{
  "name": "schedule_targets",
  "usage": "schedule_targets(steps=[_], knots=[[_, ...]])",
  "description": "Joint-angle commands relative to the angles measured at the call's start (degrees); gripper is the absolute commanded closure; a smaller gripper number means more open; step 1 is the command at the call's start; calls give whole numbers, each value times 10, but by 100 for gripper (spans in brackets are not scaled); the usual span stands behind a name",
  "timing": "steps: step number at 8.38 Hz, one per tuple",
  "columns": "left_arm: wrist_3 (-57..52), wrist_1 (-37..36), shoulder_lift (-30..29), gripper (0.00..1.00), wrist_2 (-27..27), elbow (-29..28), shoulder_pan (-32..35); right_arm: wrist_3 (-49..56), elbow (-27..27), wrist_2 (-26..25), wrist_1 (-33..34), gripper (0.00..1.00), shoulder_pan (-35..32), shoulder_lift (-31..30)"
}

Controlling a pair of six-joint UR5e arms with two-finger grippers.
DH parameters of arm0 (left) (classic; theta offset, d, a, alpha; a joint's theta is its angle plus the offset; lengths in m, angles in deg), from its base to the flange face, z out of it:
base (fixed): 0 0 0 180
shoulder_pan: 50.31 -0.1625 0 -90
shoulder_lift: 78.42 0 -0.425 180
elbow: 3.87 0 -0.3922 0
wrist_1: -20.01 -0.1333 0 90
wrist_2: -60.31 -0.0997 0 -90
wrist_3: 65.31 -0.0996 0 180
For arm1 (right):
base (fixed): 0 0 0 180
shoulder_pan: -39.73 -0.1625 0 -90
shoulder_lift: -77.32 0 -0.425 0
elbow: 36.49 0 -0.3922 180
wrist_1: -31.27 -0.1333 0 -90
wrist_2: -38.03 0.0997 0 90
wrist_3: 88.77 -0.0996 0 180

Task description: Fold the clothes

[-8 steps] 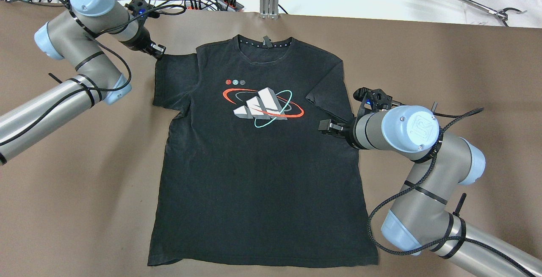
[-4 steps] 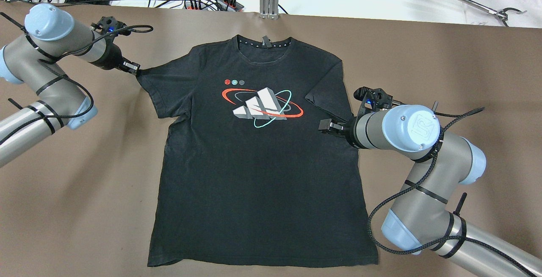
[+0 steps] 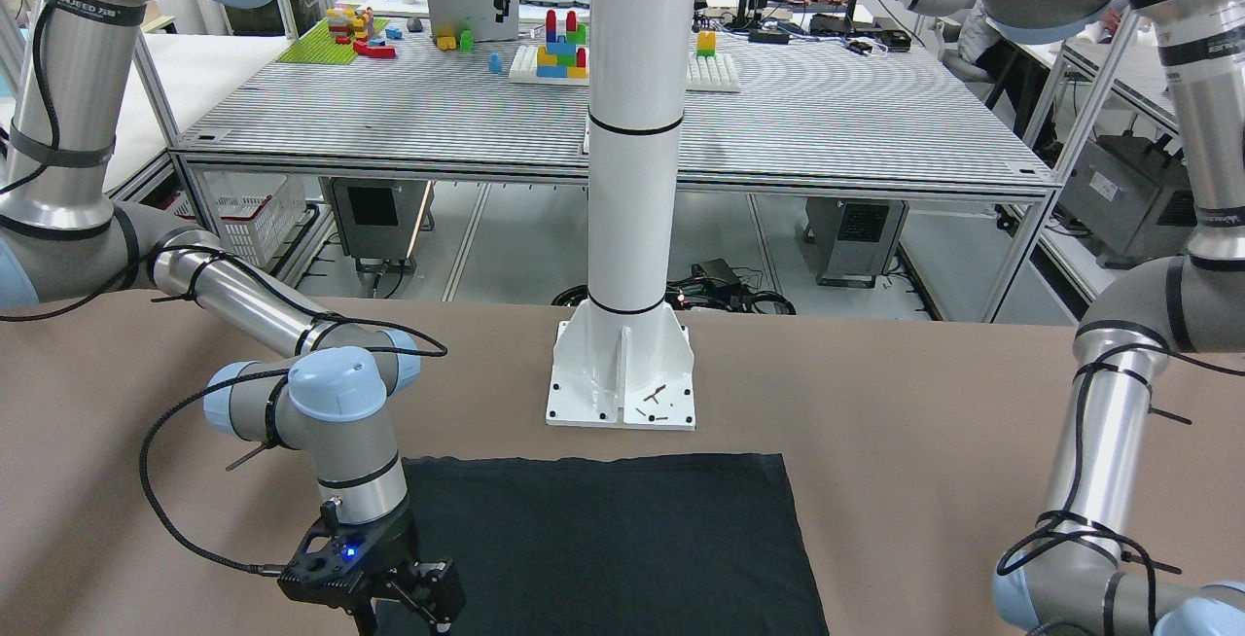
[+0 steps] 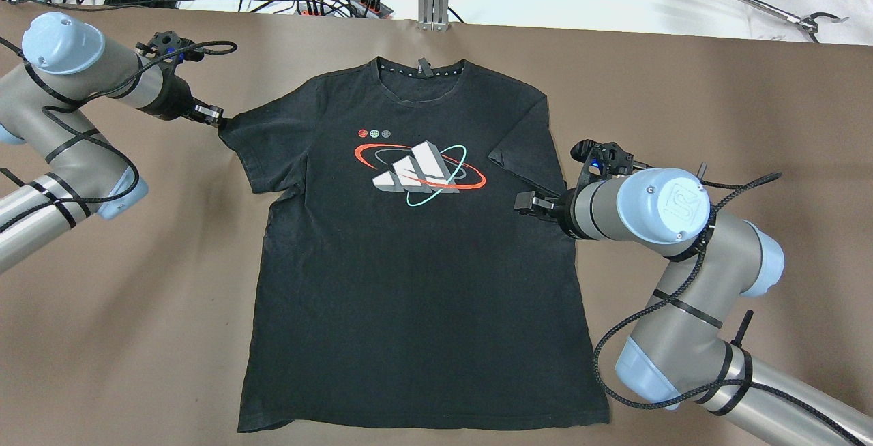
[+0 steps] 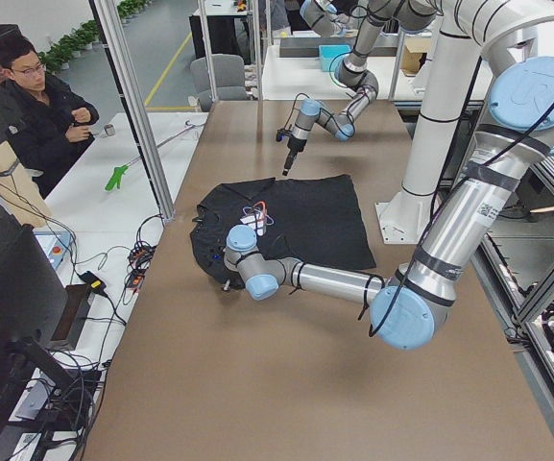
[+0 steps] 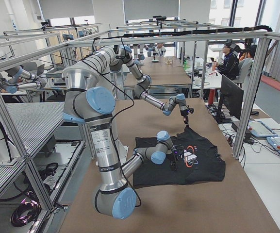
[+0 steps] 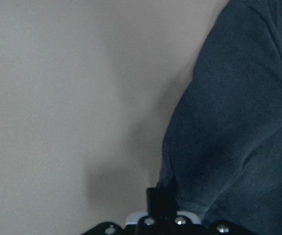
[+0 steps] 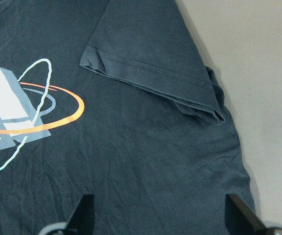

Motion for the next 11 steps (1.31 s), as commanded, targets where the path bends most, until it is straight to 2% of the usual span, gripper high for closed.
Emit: schedule_targets(steps=[1, 3, 5, 6, 9, 11], knots=[[63, -5, -44, 100, -3, 2, -14, 0, -1, -2, -3, 6, 1, -4], [137, -21, -94, 100, -12, 2, -48, 1, -1, -3, -4, 6, 1, -5], [179, -51, -136, 100, -80, 0, -91, 2, -2, -3, -4, 6, 0, -5], [187, -76, -157, 100, -94, -2, -101, 4, -3, -3, -4, 6, -1, -5], [198, -74, -199, 100, -133, -66, -115, 4, -3, -3, -2, 6, -1, -5], [198, -71, -205, 100, -143, -82, -117, 3, -3, -3, 0, 6, 0, -5]])
